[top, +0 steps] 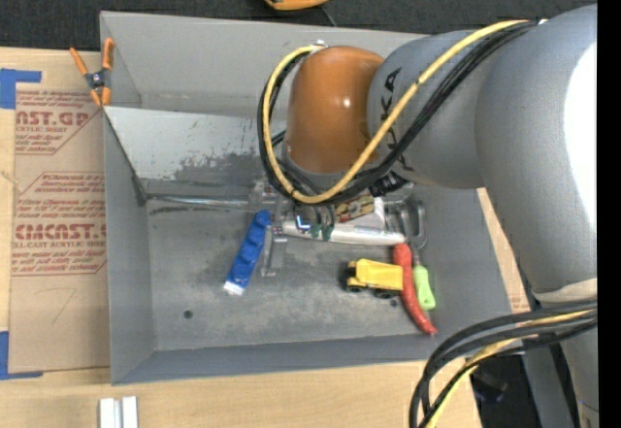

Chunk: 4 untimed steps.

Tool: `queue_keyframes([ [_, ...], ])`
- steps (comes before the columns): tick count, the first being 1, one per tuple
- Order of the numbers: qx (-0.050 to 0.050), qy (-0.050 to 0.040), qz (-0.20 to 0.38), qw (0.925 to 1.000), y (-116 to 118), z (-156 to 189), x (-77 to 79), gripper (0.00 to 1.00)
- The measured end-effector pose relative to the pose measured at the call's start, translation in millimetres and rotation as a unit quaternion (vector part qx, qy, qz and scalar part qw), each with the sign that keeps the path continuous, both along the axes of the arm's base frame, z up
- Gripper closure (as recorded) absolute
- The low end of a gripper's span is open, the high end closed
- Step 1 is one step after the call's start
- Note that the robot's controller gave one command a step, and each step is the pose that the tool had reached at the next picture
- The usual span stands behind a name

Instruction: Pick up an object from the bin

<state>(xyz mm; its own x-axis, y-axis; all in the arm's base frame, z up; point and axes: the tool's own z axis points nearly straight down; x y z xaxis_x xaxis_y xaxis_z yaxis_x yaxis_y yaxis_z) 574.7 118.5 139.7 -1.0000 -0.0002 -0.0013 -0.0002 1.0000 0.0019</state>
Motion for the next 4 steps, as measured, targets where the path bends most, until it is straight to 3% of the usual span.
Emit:
queue_keyframes([
  [1,0.000,0.0000,0.000,1.0000,0,0,0.0,0.00],
  [2,0.000,-0.0004,0.088,0.9962,-30,-49,0.8,0.00],
  [3,0.001,-0.0013,-0.013,0.9999,-19,-39,-9.2,1.00],
  [4,0.001,-0.0013,-0.012,0.9999,-19,-39,-9.2,1.00],
])
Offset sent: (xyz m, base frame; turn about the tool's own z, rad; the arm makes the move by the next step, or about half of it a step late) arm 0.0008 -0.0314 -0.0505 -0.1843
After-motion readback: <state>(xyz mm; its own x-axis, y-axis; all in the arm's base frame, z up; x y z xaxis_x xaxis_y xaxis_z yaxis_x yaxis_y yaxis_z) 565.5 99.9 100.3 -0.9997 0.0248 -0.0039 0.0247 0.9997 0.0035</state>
